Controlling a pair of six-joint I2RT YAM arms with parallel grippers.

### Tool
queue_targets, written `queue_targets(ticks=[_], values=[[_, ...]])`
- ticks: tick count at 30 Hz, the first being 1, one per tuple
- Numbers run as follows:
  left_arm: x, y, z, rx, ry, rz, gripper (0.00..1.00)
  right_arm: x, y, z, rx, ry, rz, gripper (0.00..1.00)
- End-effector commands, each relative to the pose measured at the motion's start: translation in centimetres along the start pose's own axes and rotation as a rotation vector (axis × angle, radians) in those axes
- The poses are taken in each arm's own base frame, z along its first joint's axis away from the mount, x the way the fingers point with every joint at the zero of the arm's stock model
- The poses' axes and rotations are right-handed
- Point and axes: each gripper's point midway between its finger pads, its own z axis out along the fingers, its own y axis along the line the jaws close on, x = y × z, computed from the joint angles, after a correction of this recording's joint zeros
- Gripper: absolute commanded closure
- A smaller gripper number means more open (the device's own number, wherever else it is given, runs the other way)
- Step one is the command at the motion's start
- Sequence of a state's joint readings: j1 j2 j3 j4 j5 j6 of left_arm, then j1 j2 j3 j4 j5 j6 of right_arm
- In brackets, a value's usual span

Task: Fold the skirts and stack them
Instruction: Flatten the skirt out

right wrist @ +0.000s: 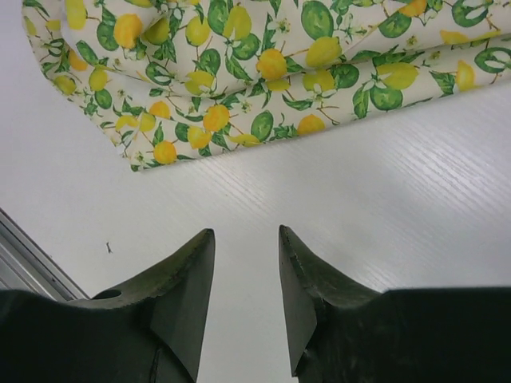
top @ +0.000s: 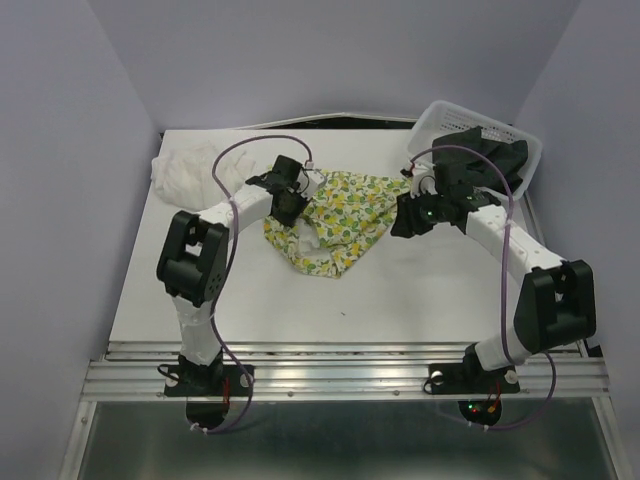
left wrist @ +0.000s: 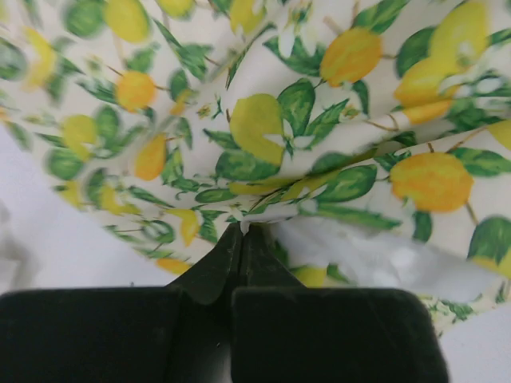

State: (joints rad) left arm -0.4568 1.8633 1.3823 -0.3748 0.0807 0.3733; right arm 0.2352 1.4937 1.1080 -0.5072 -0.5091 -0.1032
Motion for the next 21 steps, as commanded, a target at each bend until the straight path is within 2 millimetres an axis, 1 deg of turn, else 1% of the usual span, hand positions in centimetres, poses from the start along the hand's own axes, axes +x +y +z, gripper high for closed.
queue_targets(ticks=[1, 2, 3, 4, 5, 7, 8, 9, 10, 11, 12, 13, 14, 15, 17, 18, 19, 20, 21], values=[[2.0, -1.8, 2.6, 0.110, 0.080, -0.079, 1.00, -3.3, 1.2, 0.4, -0.007, -0.073, -0.046, 0.57], [1.8, -1.6, 3.1, 0.107, 0.073, -0.090, 1.00, -3.3, 1.9, 0.9, -0.016, -0.066, -0.059, 0.57], [2.4, -1.5, 4.0, 0.110, 0.096, -0.108, 1.00, -3.4, 2.3, 1.2, -0.022, -0.065, -0.068, 0.57], [2.6, -1.7, 4.4, 0.127, 0.103, -0.131, 1.00, -3.2, 2.7, 1.8, -0.027, -0.056, -0.070, 0.58], [2.8, -1.4, 5.0, 0.133, 0.118, -0.155, 1.00, -3.0, 3.8, 2.5, -0.041, -0.046, -0.092, 0.59], [3.0, -1.2, 5.4, 0.152, 0.123, -0.184, 1.00, -2.4, 4.8, 3.6, -0.058, -0.021, -0.110, 0.61], [3.0, -1.0, 5.6, 0.153, 0.122, -0.196, 1.00, -2.2, 5.1, 4.2, -0.058, -0.010, -0.120, 0.63], [3.1, -0.9, 5.8, 0.154, 0.126, -0.202, 1.00, -2.1, 6.4, 4.9, -0.075, -0.003, -0.146, 0.64], [3.3, -0.8, 5.8, 0.163, 0.127, -0.212, 1.00, -1.9, 6.9, 5.5, -0.079, 0.008, -0.154, 0.64], [3.5, -0.8, 5.9, 0.168, 0.135, -0.219, 1.00, -1.4, 6.8, 6.6, -0.067, 0.034, -0.158, 0.64], [3.6, -0.9, 5.9, 0.183, 0.138, -0.233, 1.00, -1.7, 8.1, 7.2, -0.080, 0.039, -0.183, 0.64], [3.7, -0.7, 5.9, 0.192, 0.142, -0.252, 1.00, -1.7, 8.2, 7.8, -0.068, 0.046, -0.192, 0.64], [3.9, -0.8, 6.0, 0.204, 0.149, -0.265, 1.00, -1.6, 8.8, 8.4, -0.079, 0.053, -0.198, 0.64], [4.2, -0.8, 6.2, 0.213, 0.159, -0.286, 1.00, -2.0, 8.7, 9.5, -0.051, 0.054, -0.204, 0.64], [4.3, -0.8, 6.3, 0.223, 0.161, -0.293, 1.00, -2.5, 8.6, 10.8, 0.011, 0.042, -0.220, 0.60], [4.3, -0.8, 6.4, 0.222, 0.159, -0.292, 1.00, -2.2, 7.9, 11.9, 0.033, 0.058, -0.213, 0.58], [4.4, -0.9, 6.4, 0.223, 0.161, -0.292, 1.00, -2.2, 8.1, 12.4, 0.043, 0.063, -0.206, 0.58], [4.4, -0.9, 6.3, 0.224, 0.160, -0.291, 1.00, -3.4, 8.0, 12.7, 0.056, 0.045, -0.206, 0.56], [4.3, -0.8, 6.3, 0.225, 0.158, -0.292, 1.00, -3.5, 7.9, 13.2, 0.081, 0.048, -0.213, 0.53]])
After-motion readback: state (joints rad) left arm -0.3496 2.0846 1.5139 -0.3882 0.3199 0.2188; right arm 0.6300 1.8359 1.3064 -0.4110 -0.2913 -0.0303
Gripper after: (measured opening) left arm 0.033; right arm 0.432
